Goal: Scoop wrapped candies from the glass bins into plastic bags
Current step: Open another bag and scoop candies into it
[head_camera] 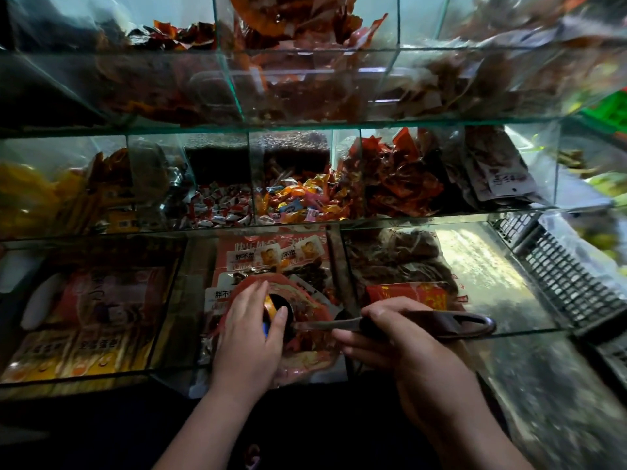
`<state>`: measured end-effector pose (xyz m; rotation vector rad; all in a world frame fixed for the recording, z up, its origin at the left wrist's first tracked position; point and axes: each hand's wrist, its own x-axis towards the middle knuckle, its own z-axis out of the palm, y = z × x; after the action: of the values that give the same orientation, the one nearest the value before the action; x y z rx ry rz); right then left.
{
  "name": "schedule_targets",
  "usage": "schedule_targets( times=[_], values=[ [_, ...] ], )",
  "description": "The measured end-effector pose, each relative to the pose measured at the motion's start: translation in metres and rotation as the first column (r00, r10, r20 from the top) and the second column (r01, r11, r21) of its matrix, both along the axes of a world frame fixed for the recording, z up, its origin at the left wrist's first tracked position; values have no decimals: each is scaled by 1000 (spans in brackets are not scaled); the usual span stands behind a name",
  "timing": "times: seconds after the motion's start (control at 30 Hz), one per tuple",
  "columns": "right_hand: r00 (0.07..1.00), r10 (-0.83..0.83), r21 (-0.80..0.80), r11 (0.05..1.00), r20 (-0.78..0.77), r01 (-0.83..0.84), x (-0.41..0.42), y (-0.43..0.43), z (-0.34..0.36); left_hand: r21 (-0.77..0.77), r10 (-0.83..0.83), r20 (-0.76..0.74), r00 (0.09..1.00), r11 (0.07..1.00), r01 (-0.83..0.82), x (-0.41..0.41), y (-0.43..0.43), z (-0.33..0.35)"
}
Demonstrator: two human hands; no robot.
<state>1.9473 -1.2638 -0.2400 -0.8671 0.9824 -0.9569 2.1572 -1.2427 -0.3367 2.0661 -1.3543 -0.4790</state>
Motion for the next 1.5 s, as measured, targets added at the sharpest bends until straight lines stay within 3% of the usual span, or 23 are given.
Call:
schedule_targets(
  times=[0.1,0.27,0.53,0.67,0.77,0.87,0.97,1.03,1.1,1.2,1.27,1.5],
  values=[
    [998,55,-41,998,17,-54,-1,5,3,-69,15,-8,1000,998,-16,-6,-2,-2],
    [996,75,-52,996,44,-72,3,6,13,-341,36,26,999,940,-25,-8,-3,1],
    [978,-20,-70,997,207,35,9,-6,54,-577,-19,223,975,803,147,9,-50,48],
    [940,-156,-90,977,304,192,29,-29,71,-534,-65,267,961,820,204,26,-107,92],
    [893,-288,-52,944,346,325,43,-54,73,-395,-177,287,941,873,285,31,-152,114],
    [852,-355,14,925,384,380,62,-84,66,-267,-183,229,956,933,243,33,-187,124],
    [902,-340,-60,928,266,368,85,-120,54,-277,-78,129,989,954,112,37,-196,119],
    [953,-298,-386,886,-50,257,94,-143,41,-334,-25,-31,999,943,13,40,-189,113],
    [886,-261,-682,727,-383,-80,97,-157,33,-341,-6,-136,991,939,-41,43,-178,103],
    [676,-275,-704,495,-683,-510,91,-161,29,-327,9,-183,983,943,-69,47,-161,90],
    [640,-311,-704,433,-703,-563,83,-150,31,-343,12,-187,982,936,-77,48,-153,86],
    [894,-275,-890,394,-354,-231,54,-74,51,-416,-46,-164,985,909,-27,36,-132,89]
  ],
)
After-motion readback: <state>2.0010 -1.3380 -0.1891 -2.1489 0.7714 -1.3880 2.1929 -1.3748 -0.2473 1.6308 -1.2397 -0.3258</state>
